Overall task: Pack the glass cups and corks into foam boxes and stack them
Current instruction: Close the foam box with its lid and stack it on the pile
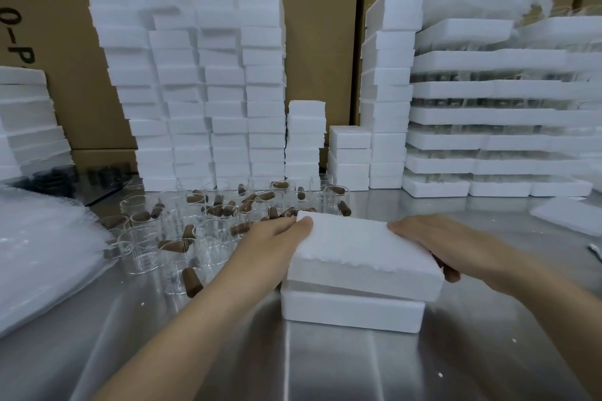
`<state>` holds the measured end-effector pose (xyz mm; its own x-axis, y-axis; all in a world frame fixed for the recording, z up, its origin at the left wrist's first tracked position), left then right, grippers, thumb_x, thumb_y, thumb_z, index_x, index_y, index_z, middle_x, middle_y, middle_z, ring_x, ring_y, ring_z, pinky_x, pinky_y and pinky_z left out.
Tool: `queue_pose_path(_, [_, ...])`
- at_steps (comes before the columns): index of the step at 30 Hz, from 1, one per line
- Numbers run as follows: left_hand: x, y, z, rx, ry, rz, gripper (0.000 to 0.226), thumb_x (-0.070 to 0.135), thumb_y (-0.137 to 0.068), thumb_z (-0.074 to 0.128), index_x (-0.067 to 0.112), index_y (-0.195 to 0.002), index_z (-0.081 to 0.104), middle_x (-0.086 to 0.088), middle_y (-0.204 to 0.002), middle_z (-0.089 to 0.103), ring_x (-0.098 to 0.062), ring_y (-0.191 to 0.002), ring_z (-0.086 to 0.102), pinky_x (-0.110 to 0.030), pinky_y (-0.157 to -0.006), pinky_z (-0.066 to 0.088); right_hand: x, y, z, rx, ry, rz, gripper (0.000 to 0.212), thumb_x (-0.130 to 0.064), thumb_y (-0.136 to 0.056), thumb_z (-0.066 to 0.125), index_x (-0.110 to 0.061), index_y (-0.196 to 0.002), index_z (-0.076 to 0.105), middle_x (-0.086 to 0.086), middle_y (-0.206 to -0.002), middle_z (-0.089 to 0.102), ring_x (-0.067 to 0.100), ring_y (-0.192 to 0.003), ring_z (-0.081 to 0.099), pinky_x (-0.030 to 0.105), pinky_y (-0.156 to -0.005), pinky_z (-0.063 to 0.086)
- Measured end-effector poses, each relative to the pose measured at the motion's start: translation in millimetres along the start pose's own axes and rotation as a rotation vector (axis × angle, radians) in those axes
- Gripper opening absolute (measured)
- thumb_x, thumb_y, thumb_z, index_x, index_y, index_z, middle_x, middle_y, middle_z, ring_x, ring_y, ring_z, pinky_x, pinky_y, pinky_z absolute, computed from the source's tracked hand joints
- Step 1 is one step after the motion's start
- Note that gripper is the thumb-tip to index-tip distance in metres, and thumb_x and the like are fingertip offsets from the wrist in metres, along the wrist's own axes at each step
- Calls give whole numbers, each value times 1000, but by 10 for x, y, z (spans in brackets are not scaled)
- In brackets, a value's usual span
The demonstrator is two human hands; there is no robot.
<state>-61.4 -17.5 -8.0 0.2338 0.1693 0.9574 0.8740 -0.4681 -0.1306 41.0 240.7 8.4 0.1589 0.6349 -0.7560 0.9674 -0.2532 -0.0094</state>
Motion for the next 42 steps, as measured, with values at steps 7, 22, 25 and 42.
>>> queue_pose_path(7, [-17,-40,-30,66,-55,-23,37,42,-107,56,11,-103,76,-8,-113,78,-14,-91,74,-33,-83,45,21,-110,21,159,-39,-34,54,-71,-98,52,-22,-76,59,-9,-55,50,9,-46,47,22,-45,31])
queue_pose_path(22, [22,40,-35,111,-375,78,61,30,-110,52,22,-54,30,11,-52,24,-10,-52,24,-26,-49,18,100,-119,101,-16,-28,43,55,-73,-95,53,-26,-103,79,-4,-91,80,20,-89,77,38,-81,65])
queue_pose_path(25, [29,28,-12,137,-411,91,61,28,-109,51,22,-53,30,10,-51,23,-12,-51,23,-26,-47,21,112,-110,81,-38,-60,26,58,-77,-90,57,-25,-100,81,-3,-92,81,16,-85,78,29,-71,64])
queue_pose_path(42, [58,83,-75,98,-467,128,55,36,-107,57,18,-55,52,8,-50,37,-11,-48,36,-26,-50,31,81,-32,57,-92,-161,49,52,-71,-93,61,-24,-105,81,-1,-101,81,17,-94,78,22,-73,59])
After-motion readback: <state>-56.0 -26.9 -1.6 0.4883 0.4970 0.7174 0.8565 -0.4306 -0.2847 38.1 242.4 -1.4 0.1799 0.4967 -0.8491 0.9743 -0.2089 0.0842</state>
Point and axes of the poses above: each hand's wrist, its own y-axis away from the middle knuckle, its own z-axis out of the palm, x = y × z, the point moved 3 cm from there along -y, towards the middle knuckle
